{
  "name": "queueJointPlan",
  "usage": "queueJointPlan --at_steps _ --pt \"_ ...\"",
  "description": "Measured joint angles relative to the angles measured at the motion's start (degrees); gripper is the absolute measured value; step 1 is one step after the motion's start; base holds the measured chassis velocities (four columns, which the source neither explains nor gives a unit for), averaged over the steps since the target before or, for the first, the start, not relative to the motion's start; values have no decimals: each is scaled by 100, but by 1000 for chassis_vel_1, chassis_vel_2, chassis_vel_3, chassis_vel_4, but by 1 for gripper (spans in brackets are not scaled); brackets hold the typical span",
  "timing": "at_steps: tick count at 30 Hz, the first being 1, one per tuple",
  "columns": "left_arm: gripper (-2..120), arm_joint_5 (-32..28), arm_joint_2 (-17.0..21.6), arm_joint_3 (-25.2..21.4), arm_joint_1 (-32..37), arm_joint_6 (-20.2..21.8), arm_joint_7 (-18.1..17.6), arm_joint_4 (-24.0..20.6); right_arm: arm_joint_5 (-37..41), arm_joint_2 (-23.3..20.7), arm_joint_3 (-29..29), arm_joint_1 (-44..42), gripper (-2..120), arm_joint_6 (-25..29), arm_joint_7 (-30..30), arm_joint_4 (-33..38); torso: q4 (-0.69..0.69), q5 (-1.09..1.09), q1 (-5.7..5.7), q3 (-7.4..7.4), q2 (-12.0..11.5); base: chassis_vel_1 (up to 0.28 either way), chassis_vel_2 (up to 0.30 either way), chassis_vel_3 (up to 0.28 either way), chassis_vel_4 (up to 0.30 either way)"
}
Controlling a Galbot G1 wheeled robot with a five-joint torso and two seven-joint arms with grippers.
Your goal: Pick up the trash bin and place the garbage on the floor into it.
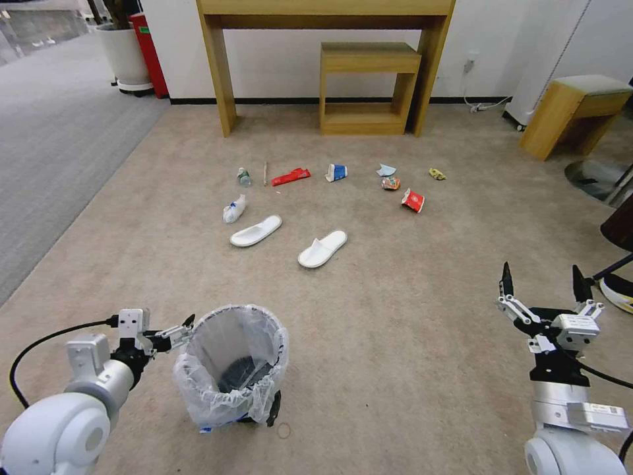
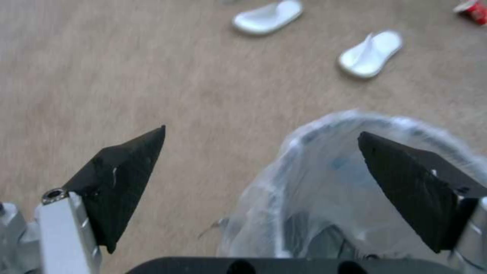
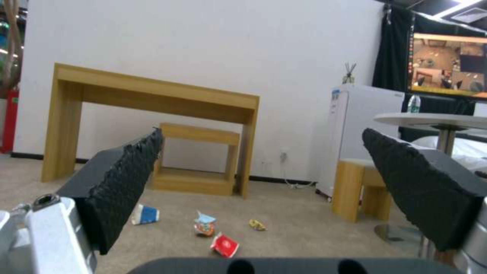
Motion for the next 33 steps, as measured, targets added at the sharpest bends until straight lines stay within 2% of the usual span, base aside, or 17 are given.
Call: queueJointPlan --at_steps 9,14,20,24,29,32,33 --pt "100 304 -135 143 -24 22 -60 418 -28 -10 -220 186 100 -8 0 -181 2 0 0 0 0 0 0 0 0" --pt "100 751 -319 507 -150 2 -41 653 -52 -6 -280 251 100 -5 -1 -332 0 1 0 0 0 0 0 0 0" --pt "100 957 -474 760 -249 -10 -70 758 -54 4 -287 289 100 1 -2 -403 0 0 0 0 0 0 0 0 0" --pt "100 1135 -541 888 -321 -13 -216 860 -58 1 -288 307 100 2 -3 -441 0 1 0 0 0 0 0 0 0" --pt "100 1200 -566 990 -322 191 -610 867 -72 3 -287 306 100 4 -3 -459 0 0 0 0 0 0 0 0 0" --pt "97 1165 -572 1031 -284 277 -700 793 -88 7 -293 305 100 9 -3 -476 1 1 0 0 0 0 0 0 0" --pt "90 1103 -595 1081 -255 306 -768 709 -105 16 -307 306 100 11 -3 -484 0 1 0 0 0 0 0 0 0"
